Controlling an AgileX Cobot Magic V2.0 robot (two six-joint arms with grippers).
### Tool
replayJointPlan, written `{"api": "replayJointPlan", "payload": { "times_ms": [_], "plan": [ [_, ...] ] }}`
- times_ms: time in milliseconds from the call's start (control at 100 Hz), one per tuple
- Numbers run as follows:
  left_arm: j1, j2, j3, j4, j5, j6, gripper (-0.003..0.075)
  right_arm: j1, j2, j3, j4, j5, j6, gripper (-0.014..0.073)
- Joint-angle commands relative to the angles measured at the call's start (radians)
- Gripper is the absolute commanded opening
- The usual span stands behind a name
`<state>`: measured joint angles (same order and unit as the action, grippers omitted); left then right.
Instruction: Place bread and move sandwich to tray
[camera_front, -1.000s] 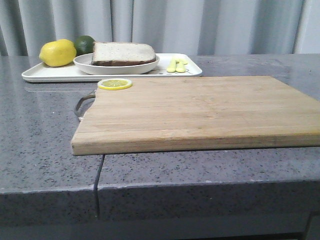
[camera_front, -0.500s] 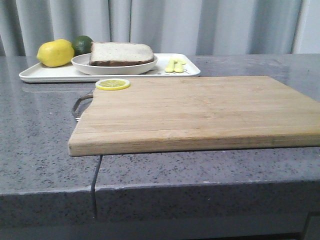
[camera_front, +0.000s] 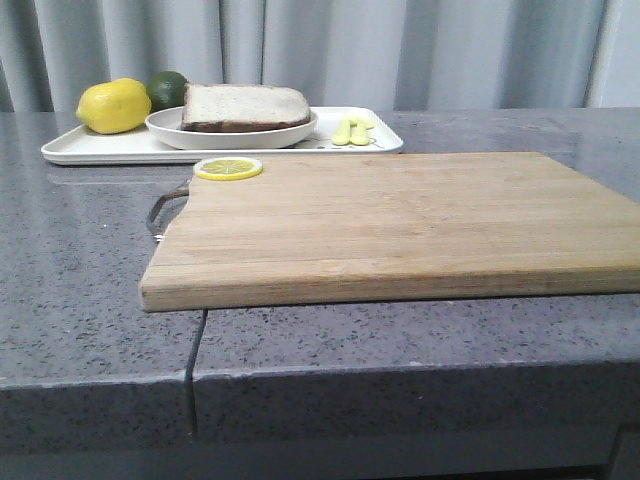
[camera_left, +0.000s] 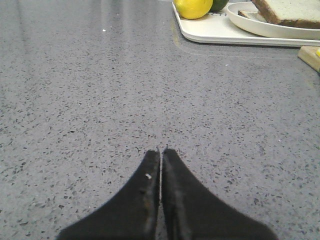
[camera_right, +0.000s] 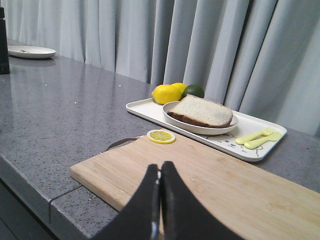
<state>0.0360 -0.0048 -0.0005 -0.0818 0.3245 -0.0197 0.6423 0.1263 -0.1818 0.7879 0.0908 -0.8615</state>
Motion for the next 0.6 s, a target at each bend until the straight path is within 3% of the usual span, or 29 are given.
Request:
{"api": "replayJointPlan", "payload": {
  "times_ms": [0, 360, 500, 590],
  "plan": [
    [0.002, -0.030, 0.016, -0.008, -0.050, 0.002, -0.0019, -0.003, 0.008, -0.026, 0.009, -0.052, -0.008, -0.0060],
    [0.002, -0.030, 0.016, -0.008, -0.050, 0.002, -0.0020, -0.003, 0.008, -0.023, 0.004, -0.053, -0.008, -0.0060],
    [0.002, -0.030, 0.016, -0.008, -0.050, 0.002, -0.0020, -0.055, 0.011, -0.001, -0.190, -0.041, 0.018, -0.0060],
    [0.002, -0.030, 0.016, -0.008, -0.050, 0.002, -0.0019, -0.133, 0.011, 0.024, -0.308, -0.068, 0.195, -0.0060]
  ]
}}
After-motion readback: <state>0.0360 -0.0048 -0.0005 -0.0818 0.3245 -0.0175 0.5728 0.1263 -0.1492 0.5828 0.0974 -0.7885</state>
